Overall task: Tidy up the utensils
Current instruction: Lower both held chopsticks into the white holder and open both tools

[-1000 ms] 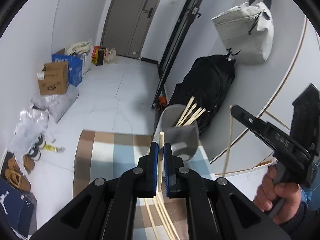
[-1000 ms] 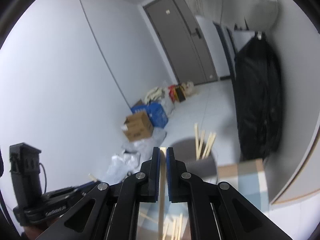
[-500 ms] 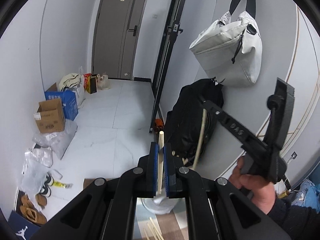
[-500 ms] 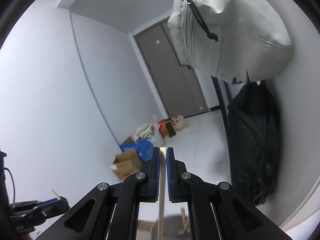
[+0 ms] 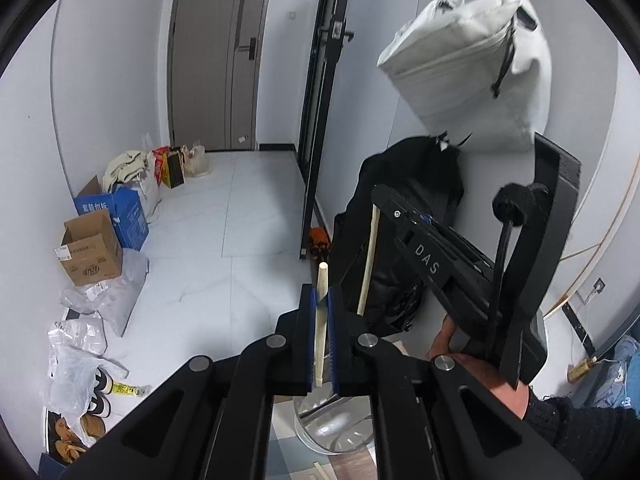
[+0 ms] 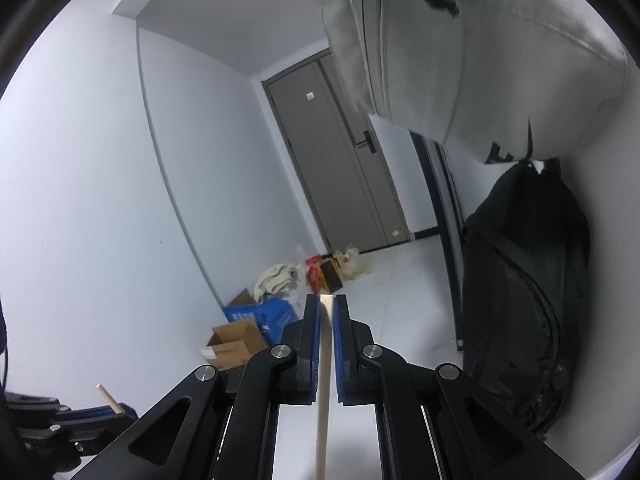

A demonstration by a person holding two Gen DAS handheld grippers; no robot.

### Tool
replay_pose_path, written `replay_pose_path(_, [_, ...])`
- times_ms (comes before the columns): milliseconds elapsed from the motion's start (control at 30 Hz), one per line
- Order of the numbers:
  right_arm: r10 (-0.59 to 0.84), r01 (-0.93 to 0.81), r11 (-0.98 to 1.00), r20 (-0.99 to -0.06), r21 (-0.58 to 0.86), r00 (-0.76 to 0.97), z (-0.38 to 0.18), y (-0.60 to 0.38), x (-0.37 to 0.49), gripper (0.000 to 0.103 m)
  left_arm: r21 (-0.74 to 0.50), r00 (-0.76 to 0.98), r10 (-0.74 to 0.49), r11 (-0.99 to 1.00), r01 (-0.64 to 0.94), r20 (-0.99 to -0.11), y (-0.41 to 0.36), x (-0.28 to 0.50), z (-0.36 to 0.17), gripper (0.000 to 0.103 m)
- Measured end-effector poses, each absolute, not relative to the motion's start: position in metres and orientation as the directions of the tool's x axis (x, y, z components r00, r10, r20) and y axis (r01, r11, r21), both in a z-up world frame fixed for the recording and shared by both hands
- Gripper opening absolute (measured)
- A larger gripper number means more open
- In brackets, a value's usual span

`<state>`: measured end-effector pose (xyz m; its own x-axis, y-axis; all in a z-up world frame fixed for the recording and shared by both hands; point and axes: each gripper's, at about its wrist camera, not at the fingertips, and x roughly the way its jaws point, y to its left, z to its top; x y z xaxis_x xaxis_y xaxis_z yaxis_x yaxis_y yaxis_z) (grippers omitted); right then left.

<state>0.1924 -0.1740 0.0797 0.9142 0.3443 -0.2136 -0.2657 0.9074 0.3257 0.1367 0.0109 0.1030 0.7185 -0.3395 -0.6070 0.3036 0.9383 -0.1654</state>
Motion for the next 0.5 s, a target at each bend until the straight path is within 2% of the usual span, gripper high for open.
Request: replay_pose_path(500, [0.322, -0.264, 0.923, -0.185, 0.281, 0.929, 0.042, -0.169, 0.18, 0.005, -0.157, 0.649, -0.347, 0.93, 0.333, -0.677, -0.001, 0.152, 0.076, 0.002])
